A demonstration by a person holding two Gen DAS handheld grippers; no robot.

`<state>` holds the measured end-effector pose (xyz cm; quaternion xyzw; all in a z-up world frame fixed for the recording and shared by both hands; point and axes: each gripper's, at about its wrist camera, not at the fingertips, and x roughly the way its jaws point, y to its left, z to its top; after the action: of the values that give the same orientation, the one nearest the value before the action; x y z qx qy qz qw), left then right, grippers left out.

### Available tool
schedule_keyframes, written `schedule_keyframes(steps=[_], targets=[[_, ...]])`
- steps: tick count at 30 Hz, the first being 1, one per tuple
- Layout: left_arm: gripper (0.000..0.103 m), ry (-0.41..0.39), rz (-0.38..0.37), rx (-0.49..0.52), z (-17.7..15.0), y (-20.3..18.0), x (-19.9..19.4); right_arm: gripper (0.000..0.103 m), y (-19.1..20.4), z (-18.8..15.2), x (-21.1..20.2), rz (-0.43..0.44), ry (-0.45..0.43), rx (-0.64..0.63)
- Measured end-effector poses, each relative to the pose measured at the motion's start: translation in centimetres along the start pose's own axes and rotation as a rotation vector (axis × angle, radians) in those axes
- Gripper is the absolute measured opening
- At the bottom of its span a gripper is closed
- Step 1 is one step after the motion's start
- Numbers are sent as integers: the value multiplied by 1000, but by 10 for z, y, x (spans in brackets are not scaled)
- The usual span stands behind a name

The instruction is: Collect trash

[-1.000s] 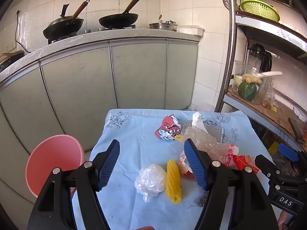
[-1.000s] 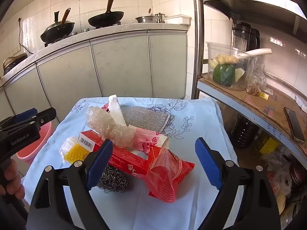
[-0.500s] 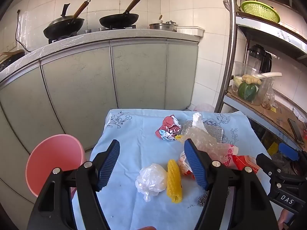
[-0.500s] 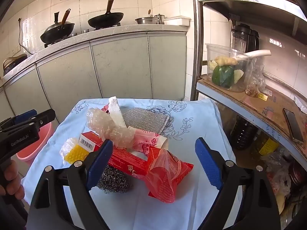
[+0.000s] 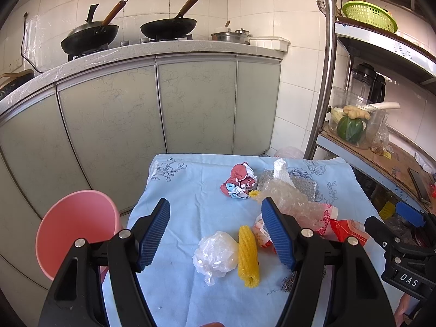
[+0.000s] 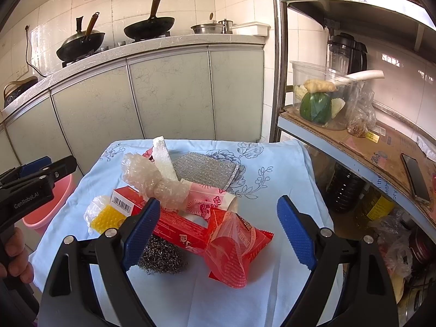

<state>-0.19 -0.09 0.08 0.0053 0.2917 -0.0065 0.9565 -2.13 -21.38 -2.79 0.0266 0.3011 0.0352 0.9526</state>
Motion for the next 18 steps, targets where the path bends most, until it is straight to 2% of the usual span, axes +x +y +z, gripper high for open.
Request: schedule_keyframes(steps=[18], targets=[[69,6,-30,0,-3,9,5,88,-9,-4,5,-11,12,22]])
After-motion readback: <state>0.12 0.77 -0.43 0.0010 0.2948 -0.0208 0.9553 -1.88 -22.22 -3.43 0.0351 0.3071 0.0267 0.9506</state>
